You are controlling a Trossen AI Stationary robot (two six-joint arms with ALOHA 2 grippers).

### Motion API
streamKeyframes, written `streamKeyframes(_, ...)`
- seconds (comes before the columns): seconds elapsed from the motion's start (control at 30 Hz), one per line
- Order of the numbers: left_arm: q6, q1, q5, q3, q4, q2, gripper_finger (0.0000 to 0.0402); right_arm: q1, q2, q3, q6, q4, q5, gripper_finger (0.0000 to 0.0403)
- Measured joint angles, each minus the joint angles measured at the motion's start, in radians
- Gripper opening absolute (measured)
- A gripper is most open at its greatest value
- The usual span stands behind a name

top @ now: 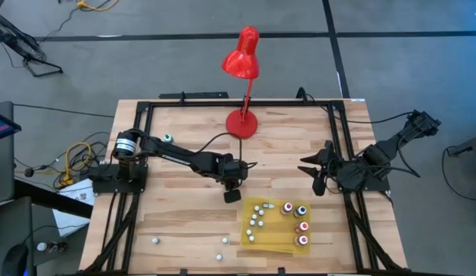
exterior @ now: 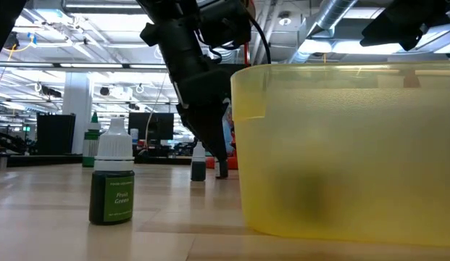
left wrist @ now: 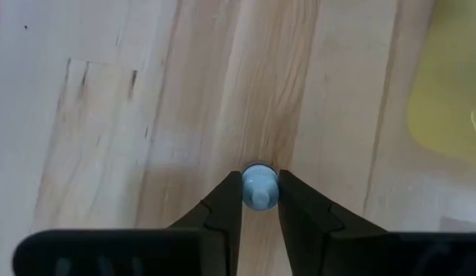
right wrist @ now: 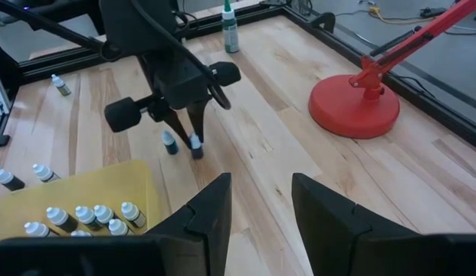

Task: Pick & Place food coloring
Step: Move the blue food coloring to the center of the table, then move the large green food coloring to the center of the table

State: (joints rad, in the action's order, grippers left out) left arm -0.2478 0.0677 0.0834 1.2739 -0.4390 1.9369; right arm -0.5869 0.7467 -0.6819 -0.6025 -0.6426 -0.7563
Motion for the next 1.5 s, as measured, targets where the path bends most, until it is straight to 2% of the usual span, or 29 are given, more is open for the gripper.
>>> streamKeyframes(0.3,-0.046,0.0,0.001,0.0,0.001,0.0,0.0074,0.0,0.0,0.0,0.0,0.0,0.0,0.0129)
streamKeyframes(0.7,-0.075,0.0,0.007,0.0,0.01,-0.023,0.014,0.0,0.0,0.0,0.0,0.0,0.0,0.0129)
streamKeyframes(0.87,-0.026,0.0,0.062,0.0,-0.039,-0.11,0.0143,0.0,0.0,0.0,0.0,0.0,0.0,0.0129)
streamKeyframes(1.13,0.028,-0.007,0.247,-0.034,-0.222,-0.261,0.0144,0.0,0.0,0.0,0.0,0.0,0.0,0.0129)
streamKeyframes(1.27,0.031,-0.065,0.27,-0.155,-0.247,-0.384,0.0144,0.0,0.0,0.0,0.0,0.0,0.0,0.0129)
streamKeyframes(1.5,-0.038,-0.272,0.251,-0.406,-0.22,-0.686,0.0144,0.0,0.0,0.0,0.0,0.0,0.0,0.0129)
